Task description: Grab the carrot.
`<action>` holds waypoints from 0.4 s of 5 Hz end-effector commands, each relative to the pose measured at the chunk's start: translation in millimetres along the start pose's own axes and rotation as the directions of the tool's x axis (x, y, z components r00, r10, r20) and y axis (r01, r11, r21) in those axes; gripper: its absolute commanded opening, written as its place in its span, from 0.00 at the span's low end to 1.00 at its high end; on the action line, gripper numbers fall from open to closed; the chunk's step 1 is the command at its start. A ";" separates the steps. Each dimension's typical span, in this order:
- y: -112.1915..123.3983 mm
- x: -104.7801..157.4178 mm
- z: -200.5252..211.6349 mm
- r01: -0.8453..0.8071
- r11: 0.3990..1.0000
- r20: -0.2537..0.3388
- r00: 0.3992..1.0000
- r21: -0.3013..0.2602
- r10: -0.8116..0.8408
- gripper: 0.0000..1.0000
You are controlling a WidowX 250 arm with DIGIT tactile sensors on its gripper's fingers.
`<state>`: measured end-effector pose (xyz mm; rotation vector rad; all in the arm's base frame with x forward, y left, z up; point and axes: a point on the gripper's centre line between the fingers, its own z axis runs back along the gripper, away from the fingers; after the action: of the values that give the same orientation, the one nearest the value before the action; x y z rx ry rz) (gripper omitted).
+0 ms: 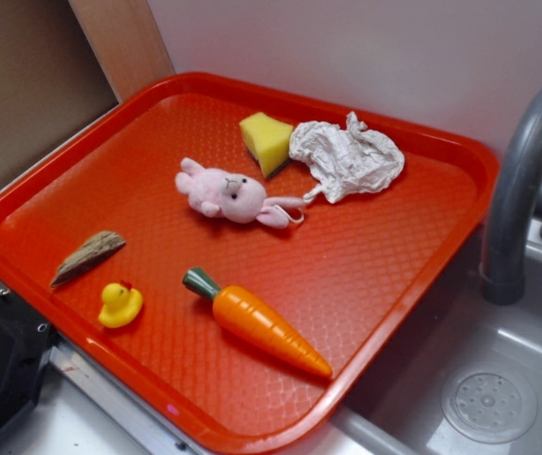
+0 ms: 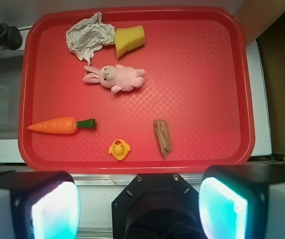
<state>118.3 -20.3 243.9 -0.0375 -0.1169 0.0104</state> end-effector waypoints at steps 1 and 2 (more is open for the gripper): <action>0.0 0.0 0.0 0.000 1.000 0.000 1.000 0.000 0.000 1.00; -29.2 19.0 -1.7 0.252 0.968 0.012 0.968 0.024 -0.252 1.00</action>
<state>137.4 -51.7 234.7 0.0088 -0.0900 -0.2582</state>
